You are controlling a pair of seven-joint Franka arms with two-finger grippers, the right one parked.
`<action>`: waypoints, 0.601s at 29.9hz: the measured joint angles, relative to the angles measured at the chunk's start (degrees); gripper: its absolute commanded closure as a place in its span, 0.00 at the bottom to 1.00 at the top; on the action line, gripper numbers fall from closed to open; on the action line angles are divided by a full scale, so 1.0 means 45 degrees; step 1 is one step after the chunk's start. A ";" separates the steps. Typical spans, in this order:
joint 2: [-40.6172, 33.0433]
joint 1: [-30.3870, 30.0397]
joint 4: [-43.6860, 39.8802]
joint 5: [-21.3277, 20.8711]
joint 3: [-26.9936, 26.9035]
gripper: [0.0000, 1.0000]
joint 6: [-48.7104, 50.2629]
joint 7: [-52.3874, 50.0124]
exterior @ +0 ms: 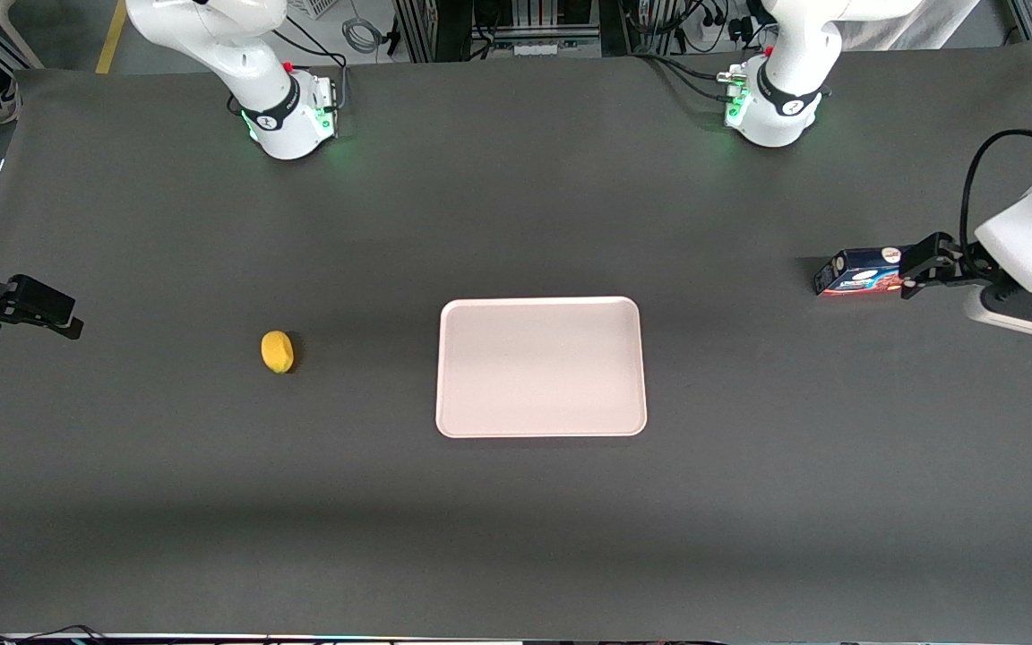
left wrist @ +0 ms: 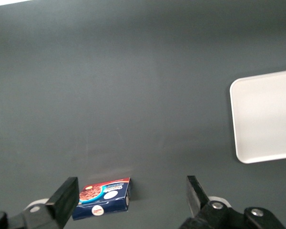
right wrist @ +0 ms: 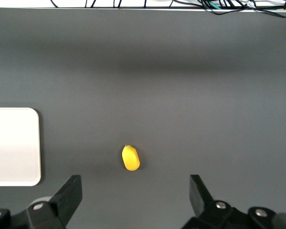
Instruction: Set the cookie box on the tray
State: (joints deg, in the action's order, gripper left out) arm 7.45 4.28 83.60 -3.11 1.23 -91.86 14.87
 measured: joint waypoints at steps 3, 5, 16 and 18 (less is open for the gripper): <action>0.0014 -0.0016 0.0006 -0.0197 -0.0039 0.00 0.0000 0.2014; 0.0024 -0.0029 0.0008 -0.0267 -0.0070 0.00 0.0001 0.3255; -0.0090 -0.0084 0.0682 -0.0537 -0.0990 0.00 -0.0727 1.0433; -0.0286 -0.0118 0.1146 -0.0537 -0.1148 0.00 -0.1220 1.1434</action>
State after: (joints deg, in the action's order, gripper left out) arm 6.16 3.75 88.76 -5.53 -3.94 -97.35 66.33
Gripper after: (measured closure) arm 0.000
